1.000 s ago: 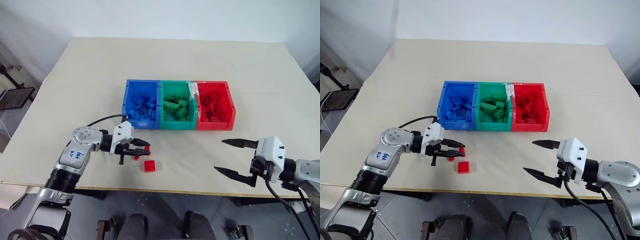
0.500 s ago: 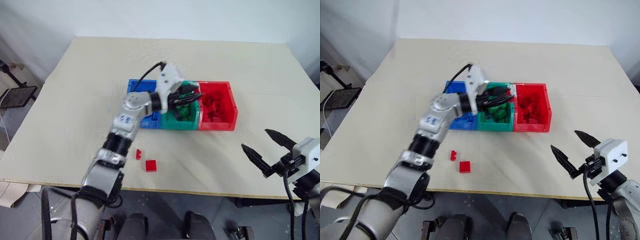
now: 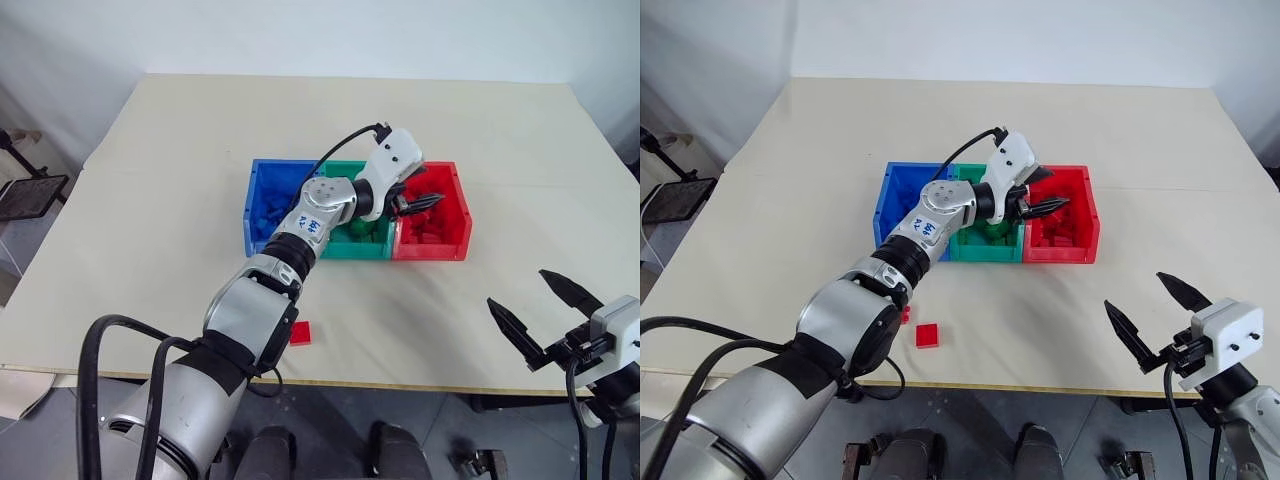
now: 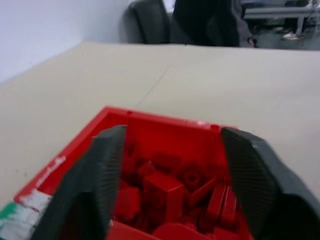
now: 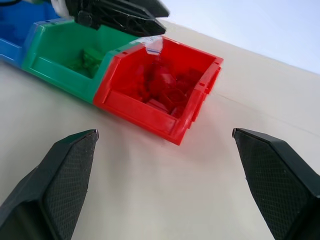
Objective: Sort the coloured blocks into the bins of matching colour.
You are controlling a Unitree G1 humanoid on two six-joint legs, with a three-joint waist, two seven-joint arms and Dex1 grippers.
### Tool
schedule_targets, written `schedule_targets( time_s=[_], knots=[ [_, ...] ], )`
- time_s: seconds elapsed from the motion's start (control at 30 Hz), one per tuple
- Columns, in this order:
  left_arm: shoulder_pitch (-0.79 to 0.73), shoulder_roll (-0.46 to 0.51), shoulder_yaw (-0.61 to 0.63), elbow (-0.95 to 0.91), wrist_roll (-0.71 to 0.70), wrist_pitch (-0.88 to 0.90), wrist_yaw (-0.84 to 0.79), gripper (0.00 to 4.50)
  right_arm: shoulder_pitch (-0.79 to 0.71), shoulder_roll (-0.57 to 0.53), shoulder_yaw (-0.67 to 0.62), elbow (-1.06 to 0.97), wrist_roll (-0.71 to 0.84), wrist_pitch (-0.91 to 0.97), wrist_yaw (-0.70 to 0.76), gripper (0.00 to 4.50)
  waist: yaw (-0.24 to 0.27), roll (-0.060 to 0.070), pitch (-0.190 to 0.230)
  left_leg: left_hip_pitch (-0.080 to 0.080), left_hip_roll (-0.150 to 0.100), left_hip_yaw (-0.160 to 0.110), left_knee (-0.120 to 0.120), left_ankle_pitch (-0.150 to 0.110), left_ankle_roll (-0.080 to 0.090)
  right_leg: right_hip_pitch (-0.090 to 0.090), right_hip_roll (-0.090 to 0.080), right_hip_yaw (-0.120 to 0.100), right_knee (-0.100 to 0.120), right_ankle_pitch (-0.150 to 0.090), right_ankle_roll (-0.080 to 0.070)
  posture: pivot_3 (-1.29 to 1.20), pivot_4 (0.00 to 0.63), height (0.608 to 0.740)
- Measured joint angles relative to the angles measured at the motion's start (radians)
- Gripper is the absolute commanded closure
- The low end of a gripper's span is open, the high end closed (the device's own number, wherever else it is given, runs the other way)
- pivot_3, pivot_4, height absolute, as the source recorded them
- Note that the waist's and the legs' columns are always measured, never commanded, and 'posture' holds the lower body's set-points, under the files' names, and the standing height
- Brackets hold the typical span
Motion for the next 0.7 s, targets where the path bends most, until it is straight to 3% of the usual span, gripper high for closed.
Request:
schedule_targets(
  time_s=[0.13,0.27,0.4,0.57,0.7],
  knots=[
    [0.049,0.085,0.024,-0.093,-0.018,-0.021,-0.120,0.78,-0.049,-0.047,0.023,0.039,-0.005,-0.016,0.050,0.00,-0.008,0.001,-0.001,0.002,0.001,0.000,0.000,0.000,0.000,0.000,0.000,0.000,0.001,0.000,0.000,0.00,0.150,0.740],
    [0.217,0.247,0.044,-0.309,-0.070,-0.009,-0.297,0.78,-0.148,-0.129,0.092,0.085,-0.004,-0.012,0.128,0.00,-0.027,0.002,-0.001,0.003,0.001,0.000,0.000,0.000,0.000,0.000,0.000,0.001,0.003,0.000,0.000,0.00,0.150,0.740],
    [0.476,0.457,0.111,-0.584,-0.183,0.082,-0.471,0.04,-0.234,-0.214,0.168,0.136,-0.002,0.005,0.227,0.00,-0.039,0.003,-0.001,0.003,0.003,-0.002,0.000,0.000,0.000,0.000,0.001,-0.001,0.006,0.000,0.000,0.00,0.150,0.740],
    [0.771,0.662,0.202,-0.869,-0.235,0.123,-0.496,0.04,-0.377,-0.265,0.280,0.186,-0.001,0.011,0.330,0.00,-0.019,0.002,-0.001,0.001,0.001,-0.004,0.003,0.000,0.000,0.000,-0.001,-0.002,0.005,0.000,0.001,0.00,0.150,0.740],
    [1.027,0.750,0.302,-1.048,-0.278,0.210,-0.460,0.04,-0.460,-0.281,0.340,0.232,-0.002,0.021,0.397,0.00,-0.017,0.002,-0.001,0.001,0.002,-0.004,0.002,0.000,-0.001,0.001,-0.001,-0.002,0.006,0.000,0.001,0.00,0.150,0.740]
  ],
)
